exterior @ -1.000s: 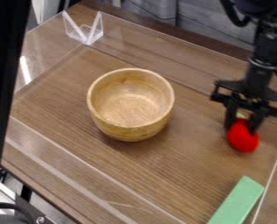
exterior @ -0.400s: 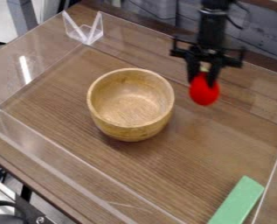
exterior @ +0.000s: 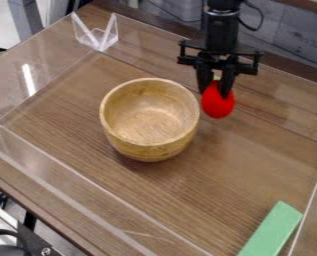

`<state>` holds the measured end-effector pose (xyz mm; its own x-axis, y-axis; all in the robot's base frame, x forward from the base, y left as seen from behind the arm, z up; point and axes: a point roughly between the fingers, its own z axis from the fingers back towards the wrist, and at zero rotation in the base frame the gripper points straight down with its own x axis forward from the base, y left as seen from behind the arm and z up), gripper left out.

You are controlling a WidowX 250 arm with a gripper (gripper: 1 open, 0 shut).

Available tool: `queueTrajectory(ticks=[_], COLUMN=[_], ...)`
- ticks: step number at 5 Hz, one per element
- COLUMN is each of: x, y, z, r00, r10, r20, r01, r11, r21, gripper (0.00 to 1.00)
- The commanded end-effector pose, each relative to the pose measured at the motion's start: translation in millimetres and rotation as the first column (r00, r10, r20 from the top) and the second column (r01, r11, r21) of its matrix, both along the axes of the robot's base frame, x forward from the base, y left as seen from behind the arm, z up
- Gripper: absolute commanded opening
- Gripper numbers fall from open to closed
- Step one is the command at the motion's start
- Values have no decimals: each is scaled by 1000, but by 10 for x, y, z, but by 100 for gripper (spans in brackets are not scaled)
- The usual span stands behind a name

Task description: Move the red fruit to the left

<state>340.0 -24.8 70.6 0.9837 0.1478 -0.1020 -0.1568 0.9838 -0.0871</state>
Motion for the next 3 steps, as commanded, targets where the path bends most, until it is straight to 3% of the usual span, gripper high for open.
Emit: queueTrajectory(ticks=[1, 3], x=[8, 94], y=[-60, -155], z=[122, 53], r00=[997, 997], r10=[-38, -18], r20=[63, 73], r01=[38, 18], r11=[999, 1000], r21=[-3, -3], gripper=[0, 0])
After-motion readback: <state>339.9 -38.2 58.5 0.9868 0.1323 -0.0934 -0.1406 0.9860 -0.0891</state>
